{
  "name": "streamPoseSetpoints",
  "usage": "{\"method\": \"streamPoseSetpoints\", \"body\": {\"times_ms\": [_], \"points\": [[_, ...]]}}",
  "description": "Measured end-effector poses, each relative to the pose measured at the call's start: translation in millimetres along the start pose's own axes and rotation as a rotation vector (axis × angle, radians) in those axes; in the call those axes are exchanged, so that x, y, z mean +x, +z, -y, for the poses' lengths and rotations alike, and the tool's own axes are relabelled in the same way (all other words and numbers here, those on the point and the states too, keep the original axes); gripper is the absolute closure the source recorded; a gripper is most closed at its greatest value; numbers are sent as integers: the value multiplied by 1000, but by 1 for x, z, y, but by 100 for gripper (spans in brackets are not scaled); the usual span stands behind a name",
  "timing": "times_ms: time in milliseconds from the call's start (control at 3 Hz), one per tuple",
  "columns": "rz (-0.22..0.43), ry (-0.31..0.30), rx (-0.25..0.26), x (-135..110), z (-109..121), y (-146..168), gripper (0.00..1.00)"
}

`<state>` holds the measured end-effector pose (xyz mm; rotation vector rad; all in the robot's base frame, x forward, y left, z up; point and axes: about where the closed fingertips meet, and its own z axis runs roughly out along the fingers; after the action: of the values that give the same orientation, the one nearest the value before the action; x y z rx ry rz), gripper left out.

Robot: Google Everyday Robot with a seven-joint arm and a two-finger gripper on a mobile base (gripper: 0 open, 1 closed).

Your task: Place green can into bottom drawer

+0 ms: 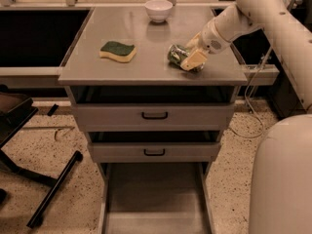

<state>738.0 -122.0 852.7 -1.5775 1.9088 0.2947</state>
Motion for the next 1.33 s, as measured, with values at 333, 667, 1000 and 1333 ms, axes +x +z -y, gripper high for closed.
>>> {"method": "streamPoseSetpoints", "body": {"times_ms": [333, 667, 1000, 1333], "points": [[-4, -48, -54, -5, -29, -25, 88], [20, -67, -94, -10, -63, -44, 100], [53, -78, -131, -8, -96, -52, 100], [95, -40, -181, 26, -156, -53, 100]]}}
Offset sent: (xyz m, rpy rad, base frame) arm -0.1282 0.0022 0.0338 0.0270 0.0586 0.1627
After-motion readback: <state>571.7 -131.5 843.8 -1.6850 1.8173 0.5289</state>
